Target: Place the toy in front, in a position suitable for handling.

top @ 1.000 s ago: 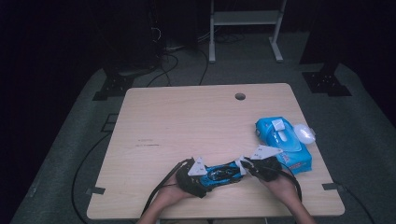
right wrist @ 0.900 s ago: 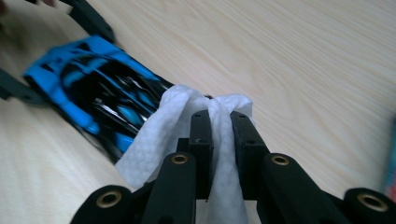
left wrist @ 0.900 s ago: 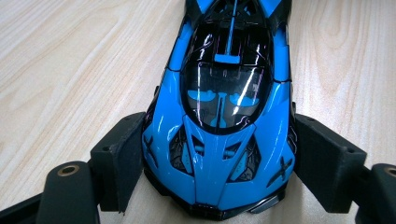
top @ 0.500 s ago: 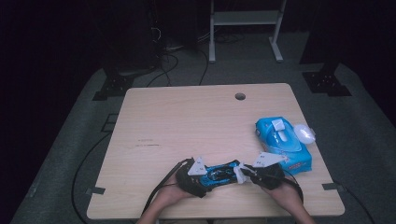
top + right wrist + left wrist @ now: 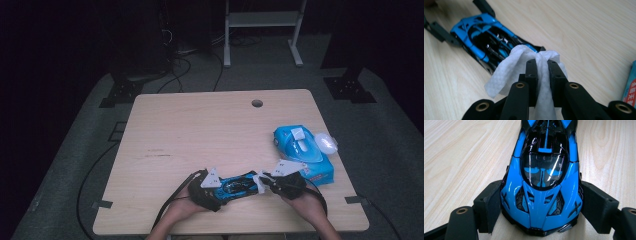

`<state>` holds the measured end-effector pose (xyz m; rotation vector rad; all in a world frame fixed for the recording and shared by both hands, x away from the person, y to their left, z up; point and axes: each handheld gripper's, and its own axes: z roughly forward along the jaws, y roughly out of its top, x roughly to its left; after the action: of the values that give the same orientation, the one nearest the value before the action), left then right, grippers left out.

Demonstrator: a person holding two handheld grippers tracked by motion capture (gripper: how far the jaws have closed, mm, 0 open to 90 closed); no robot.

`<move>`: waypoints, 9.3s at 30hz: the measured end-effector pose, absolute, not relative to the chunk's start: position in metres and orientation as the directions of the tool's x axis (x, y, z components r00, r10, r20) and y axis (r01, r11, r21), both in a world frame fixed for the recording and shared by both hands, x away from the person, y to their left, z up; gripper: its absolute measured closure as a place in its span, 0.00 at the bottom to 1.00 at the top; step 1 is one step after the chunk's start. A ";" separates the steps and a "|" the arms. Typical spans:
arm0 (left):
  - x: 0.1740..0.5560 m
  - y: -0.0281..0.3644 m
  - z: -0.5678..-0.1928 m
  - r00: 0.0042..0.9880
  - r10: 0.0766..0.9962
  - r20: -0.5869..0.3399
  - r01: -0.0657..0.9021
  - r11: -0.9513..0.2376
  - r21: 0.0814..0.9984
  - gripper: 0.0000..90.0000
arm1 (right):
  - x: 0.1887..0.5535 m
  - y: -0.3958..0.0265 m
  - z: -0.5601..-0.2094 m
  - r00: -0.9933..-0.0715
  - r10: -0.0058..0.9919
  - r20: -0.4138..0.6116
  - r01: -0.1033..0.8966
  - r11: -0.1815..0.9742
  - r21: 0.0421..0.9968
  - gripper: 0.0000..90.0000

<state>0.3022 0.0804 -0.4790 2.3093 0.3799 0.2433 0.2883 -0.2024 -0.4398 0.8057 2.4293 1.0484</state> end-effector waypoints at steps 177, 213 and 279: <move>0.307 0.085 -0.476 0.917 0.390 -0.082 0.319 -0.595 0.738 0.23 | 0.319 -0.103 -0.445 -0.879 0.477 0.006 0.342 0.620 0.706 0.89; 0.321 0.101 -0.477 0.864 0.408 -0.294 0.473 -0.461 0.751 0.25 | 0.305 -0.206 -0.444 -0.881 0.461 0.106 0.385 0.569 0.727 0.89; 0.313 0.093 -0.474 0.847 0.454 -0.276 0.491 -0.472 0.733 0.24 | 0.254 -0.200 -0.453 -0.906 0.400 -0.137 0.164 0.630 0.759 0.91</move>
<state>0.3127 0.0928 -0.4745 2.1356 0.6858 -0.0530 0.2536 -0.2001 -0.4530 0.4558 2.5617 1.1499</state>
